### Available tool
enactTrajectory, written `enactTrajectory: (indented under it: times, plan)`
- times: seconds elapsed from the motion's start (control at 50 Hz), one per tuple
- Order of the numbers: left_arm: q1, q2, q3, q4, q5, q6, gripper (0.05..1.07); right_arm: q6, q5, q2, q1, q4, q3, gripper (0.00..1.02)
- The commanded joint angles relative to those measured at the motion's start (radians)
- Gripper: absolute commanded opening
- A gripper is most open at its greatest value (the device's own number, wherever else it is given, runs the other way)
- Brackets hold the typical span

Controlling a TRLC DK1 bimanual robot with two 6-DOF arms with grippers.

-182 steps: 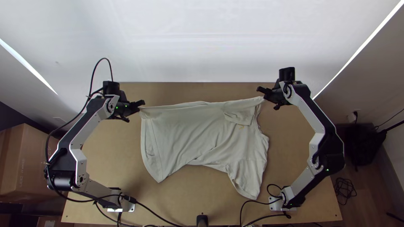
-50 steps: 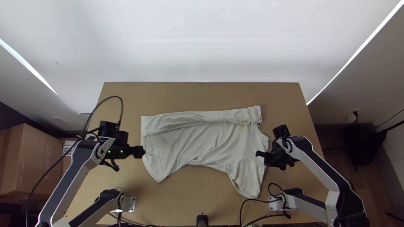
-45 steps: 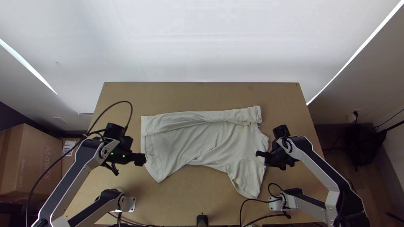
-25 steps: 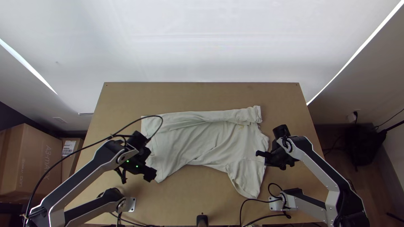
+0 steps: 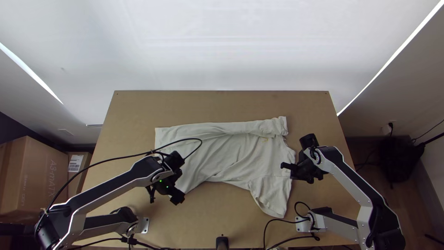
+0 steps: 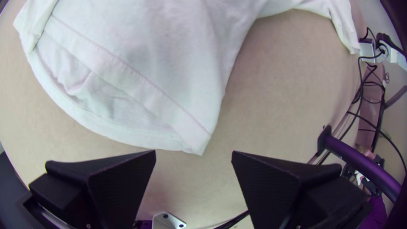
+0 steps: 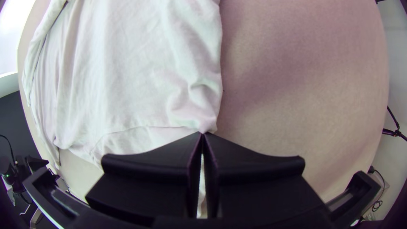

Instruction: Fold the t-shirt

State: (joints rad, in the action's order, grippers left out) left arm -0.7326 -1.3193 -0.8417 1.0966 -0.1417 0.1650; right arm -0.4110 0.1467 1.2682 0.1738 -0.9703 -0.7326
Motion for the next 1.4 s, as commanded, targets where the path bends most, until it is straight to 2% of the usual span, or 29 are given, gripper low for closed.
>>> enactTrajectory:
  times: [0.0, 0.04, 0.2, 0.34, 0.38, 0.42, 0.5, 0.54, 0.6, 0.66, 0.72, 0.88, 1.06, 1.2, 1.38]
  plan:
    - [-0.03, -0.041, 0.016, -0.018, 0.011, 0.027, 0.98, -0.006, 0.001, 0.017, -0.008, 0.001, -0.025, 0.02]
    - [-0.031, -0.047, 0.027, -0.038, 0.014, 0.027, 0.98, -0.006, 0.001, 0.017, -0.008, 0.001, -0.025, 0.02]
    - [-0.037, -0.069, 0.061, -0.084, 0.016, 0.033, 0.82, -0.006, -0.001, 0.017, -0.016, 0.002, -0.025, 0.02]
    - [-0.036, -0.089, 0.084, -0.096, 0.022, 0.033, 0.81, -0.006, -0.001, 0.017, -0.02, 0.002, -0.027, 0.02]
    - [-0.036, -0.093, 0.093, -0.096, 0.022, 0.033, 0.78, -0.005, -0.001, 0.017, -0.022, 0.002, -0.027, 0.02]
    - [-0.031, -0.093, 0.101, -0.116, 0.027, 0.034, 0.69, -0.003, -0.001, 0.017, -0.022, 0.002, -0.027, 0.02]
    - [-0.008, -0.084, 0.105, -0.133, 0.025, 0.047, 0.27, -0.002, -0.001, 0.017, -0.023, 0.002, -0.027, 0.02]
    - [0.009, -0.075, 0.101, -0.152, 0.027, 0.048, 0.19, 0.001, -0.001, 0.017, -0.023, 0.002, -0.027, 0.02]
    - [0.039, -0.054, 0.096, -0.147, 0.027, 0.041, 0.14, 0.005, -0.001, 0.016, -0.023, 0.002, -0.025, 0.02]
    - [0.088, -0.031, 0.09, -0.149, 0.027, 0.028, 0.13, 0.017, -0.002, 0.017, -0.036, 0.002, -0.025, 0.02]
    - [0.144, -0.003, 0.084, -0.139, 0.027, 0.001, 0.08, 0.038, -0.001, 0.017, -0.056, 0.002, -0.028, 0.02]
    - [0.331, 0.075, 0.049, -0.112, 0.013, -0.081, 0.08, 0.098, -0.002, 0.023, -0.137, 0.002, -0.057, 0.02]
    - [0.45, 0.126, 0.038, -0.087, 0.005, -0.137, 0.08, 0.164, -0.002, 0.026, -0.203, 0.002, -0.073, 0.02]
    - [0.539, 0.121, 0.044, -0.126, 0.004, -0.147, 0.08, 0.178, -0.029, 0.031, -0.204, 0.002, -0.085, 0.02]
    - [0.616, 0.117, -0.013, -0.152, 0.004, -0.145, 0.08, 0.179, -0.029, -0.018, -0.135, -0.004, -0.125, 0.02]
